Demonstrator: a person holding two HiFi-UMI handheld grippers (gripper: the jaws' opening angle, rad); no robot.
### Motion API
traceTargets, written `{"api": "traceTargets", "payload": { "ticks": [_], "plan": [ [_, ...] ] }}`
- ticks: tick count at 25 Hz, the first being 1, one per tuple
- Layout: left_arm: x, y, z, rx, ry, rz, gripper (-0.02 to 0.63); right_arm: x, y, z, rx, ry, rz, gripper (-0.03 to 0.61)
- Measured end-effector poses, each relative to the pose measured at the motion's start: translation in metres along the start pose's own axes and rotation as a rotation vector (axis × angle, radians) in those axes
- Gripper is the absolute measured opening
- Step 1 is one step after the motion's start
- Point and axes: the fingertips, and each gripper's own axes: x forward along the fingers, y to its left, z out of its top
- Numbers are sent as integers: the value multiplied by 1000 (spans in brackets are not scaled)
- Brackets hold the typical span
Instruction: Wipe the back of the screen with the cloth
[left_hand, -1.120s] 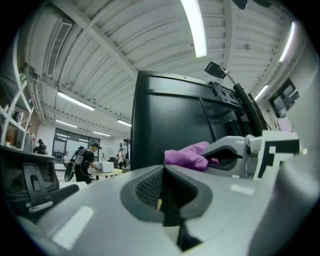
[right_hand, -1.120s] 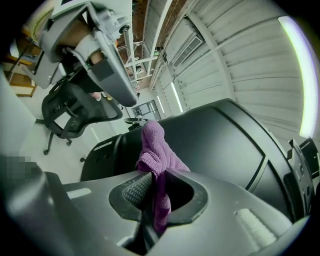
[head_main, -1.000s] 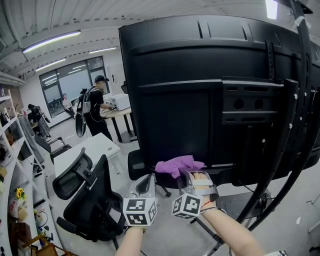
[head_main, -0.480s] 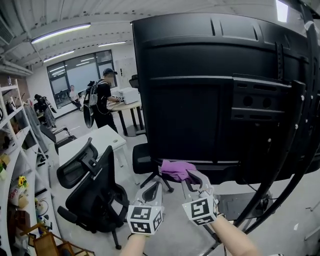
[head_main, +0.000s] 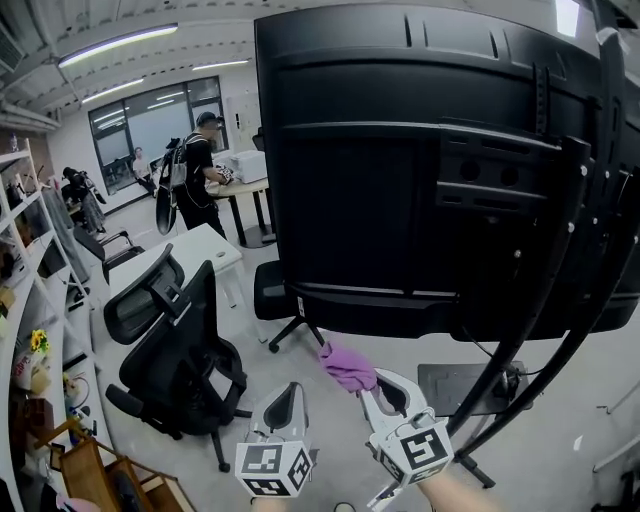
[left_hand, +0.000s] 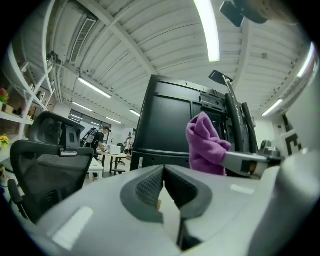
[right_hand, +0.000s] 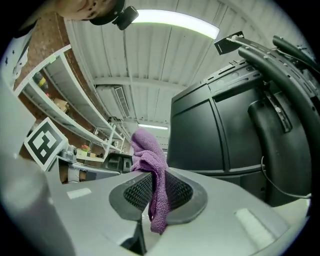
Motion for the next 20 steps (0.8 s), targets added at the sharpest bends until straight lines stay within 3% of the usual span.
{"api": "traceTargets", "payload": {
  "ticks": [8, 20],
  "plan": [
    [-33, -36, -22, -18, 36, 14, 8, -56, -1, -23, 53, 100, -11, 46],
    [-65, -56, -23, -18, 38, 32, 8, -87, 11, -13, 45, 99, 7, 46]
  ]
}}
